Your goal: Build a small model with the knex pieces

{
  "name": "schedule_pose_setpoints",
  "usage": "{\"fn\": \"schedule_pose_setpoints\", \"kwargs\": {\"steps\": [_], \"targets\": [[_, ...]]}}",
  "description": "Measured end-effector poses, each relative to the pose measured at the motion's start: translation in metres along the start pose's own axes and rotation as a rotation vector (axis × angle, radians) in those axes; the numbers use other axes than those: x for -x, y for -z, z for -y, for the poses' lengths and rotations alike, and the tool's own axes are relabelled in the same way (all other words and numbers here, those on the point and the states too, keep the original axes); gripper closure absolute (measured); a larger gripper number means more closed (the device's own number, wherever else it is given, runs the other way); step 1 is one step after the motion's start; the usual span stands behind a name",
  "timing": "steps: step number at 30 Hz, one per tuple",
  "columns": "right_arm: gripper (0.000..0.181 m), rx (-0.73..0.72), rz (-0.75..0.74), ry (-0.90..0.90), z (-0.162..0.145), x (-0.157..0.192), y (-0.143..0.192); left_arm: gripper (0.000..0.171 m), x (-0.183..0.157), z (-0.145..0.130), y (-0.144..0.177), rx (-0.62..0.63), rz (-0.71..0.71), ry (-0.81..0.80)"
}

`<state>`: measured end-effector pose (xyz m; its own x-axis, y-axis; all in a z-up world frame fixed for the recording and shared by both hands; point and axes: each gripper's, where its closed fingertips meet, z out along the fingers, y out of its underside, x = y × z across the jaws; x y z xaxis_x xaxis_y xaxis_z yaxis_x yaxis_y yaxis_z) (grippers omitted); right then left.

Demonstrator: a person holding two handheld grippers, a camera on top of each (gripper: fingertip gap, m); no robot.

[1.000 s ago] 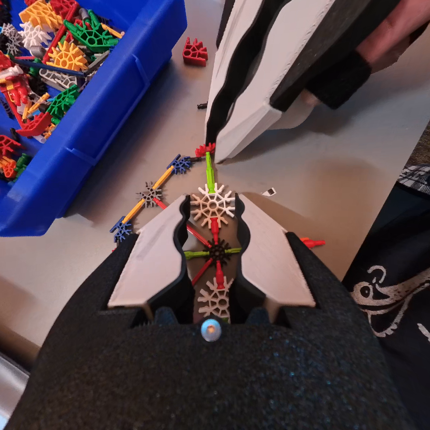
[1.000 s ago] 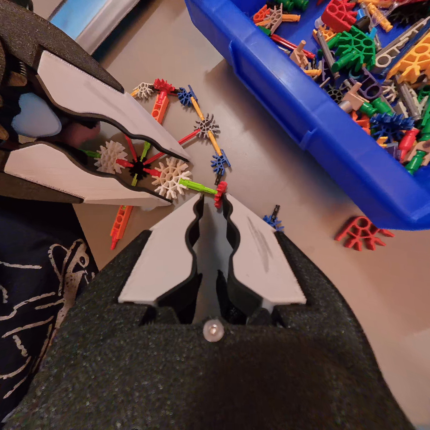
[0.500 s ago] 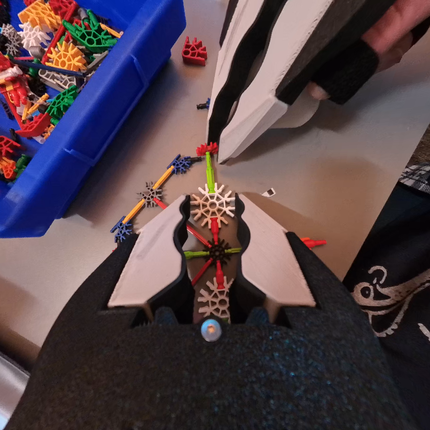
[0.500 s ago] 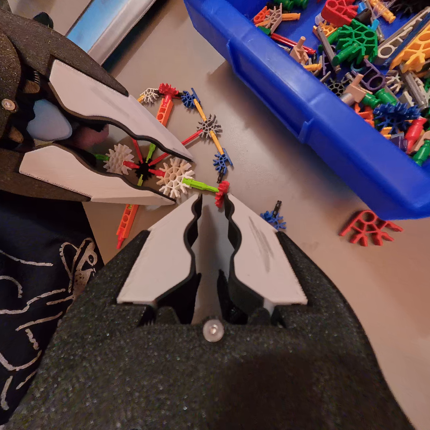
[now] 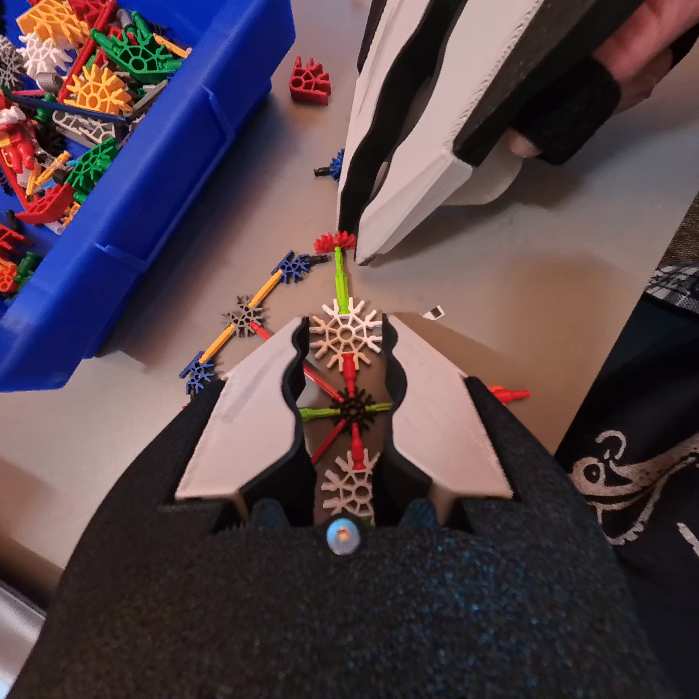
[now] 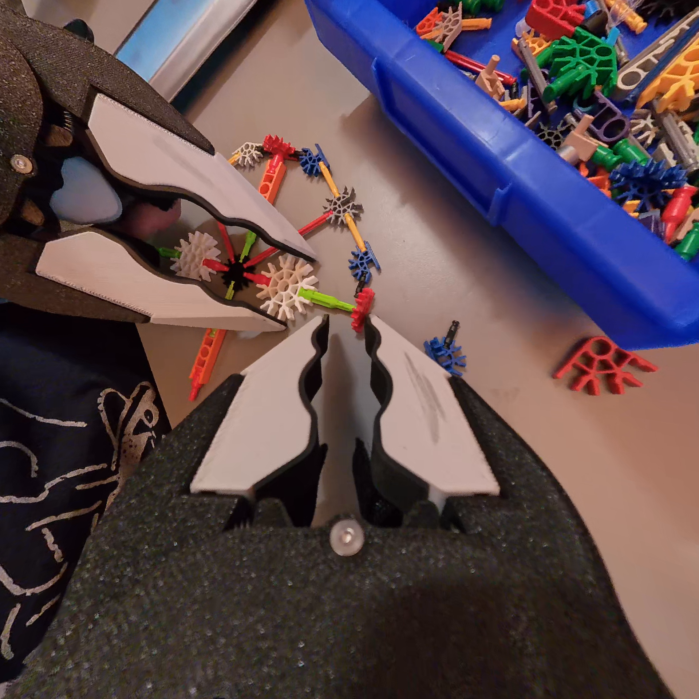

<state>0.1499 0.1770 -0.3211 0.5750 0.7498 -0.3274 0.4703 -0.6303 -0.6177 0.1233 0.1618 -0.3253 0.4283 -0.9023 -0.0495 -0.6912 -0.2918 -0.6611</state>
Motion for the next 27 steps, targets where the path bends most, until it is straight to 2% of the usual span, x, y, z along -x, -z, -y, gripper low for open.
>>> {"fn": "schedule_pose_setpoints", "kwargs": {"steps": [27], "targets": [[0.163,-0.013,0.04,-0.01,-0.0004,0.0001,0.001,0.134,-0.0001,0.0008,-0.0003,0.006,0.003,-0.015]]}}
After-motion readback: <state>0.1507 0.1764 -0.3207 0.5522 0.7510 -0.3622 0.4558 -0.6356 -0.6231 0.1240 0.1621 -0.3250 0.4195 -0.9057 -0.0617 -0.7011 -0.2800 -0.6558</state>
